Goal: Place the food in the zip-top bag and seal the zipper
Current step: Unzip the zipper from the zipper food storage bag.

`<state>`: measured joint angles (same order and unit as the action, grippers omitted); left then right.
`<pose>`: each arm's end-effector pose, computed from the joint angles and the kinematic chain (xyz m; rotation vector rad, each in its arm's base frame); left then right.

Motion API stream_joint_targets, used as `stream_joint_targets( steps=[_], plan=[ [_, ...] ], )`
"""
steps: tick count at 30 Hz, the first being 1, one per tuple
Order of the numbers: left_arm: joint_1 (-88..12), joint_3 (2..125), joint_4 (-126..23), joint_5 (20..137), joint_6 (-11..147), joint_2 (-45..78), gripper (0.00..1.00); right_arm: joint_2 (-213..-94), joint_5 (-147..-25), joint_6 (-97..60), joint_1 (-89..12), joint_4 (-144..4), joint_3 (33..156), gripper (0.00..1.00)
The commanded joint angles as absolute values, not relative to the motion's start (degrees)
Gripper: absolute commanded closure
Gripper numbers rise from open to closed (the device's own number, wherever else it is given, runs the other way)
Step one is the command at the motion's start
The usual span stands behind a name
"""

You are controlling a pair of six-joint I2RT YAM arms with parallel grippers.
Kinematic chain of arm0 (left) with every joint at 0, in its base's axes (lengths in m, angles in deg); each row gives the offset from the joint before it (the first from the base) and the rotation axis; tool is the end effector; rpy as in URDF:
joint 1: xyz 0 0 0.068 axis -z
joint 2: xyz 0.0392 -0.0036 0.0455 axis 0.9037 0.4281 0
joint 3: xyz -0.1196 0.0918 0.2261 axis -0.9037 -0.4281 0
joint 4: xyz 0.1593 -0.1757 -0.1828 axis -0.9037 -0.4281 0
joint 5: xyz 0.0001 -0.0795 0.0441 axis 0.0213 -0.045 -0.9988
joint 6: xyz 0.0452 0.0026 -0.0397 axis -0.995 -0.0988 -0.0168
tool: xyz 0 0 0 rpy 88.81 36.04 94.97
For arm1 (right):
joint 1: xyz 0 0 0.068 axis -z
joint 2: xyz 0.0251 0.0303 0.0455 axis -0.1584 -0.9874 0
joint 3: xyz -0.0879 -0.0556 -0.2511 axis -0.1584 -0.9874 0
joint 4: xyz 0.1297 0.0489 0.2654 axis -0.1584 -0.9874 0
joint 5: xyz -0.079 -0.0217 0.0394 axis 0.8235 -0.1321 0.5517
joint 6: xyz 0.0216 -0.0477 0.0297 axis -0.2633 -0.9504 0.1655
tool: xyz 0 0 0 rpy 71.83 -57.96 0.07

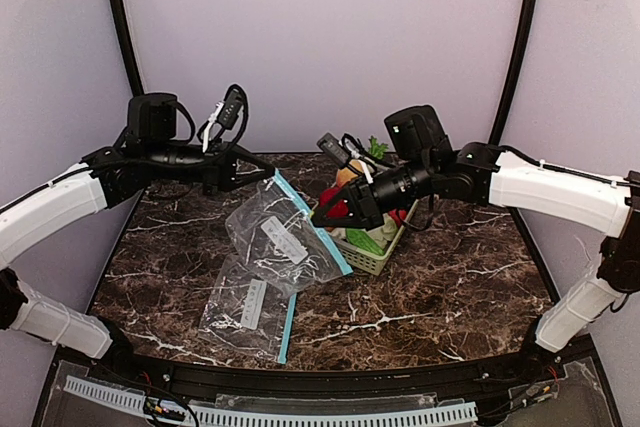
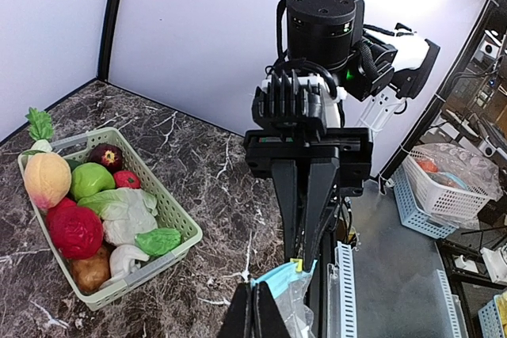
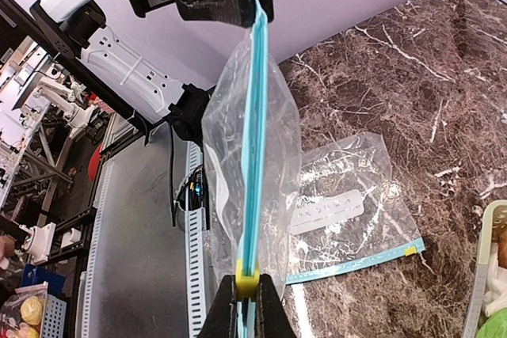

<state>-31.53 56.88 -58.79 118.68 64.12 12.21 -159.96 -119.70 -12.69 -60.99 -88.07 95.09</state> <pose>0.2567 -0.2073 0.3722 1.0215 1.5698 -1.2406 0.2191 0.3266 0.3270 -1.2025 1.9235 1.3929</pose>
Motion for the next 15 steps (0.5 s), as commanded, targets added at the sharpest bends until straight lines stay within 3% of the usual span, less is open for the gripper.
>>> stream_joint_targets(
  steps=[1,15],
  plan=[
    [-33.4,56.69,-58.29,116.89,63.08,9.82,0.99,-160.2,-120.75,-13.13,-61.41,-93.11,93.74,1.0],
    [-35.56,56.56,-58.44,116.54,62.88,9.24,0.99,-159.72,-121.53,-13.39,-61.36,-95.66,92.04,1.0]
  ],
)
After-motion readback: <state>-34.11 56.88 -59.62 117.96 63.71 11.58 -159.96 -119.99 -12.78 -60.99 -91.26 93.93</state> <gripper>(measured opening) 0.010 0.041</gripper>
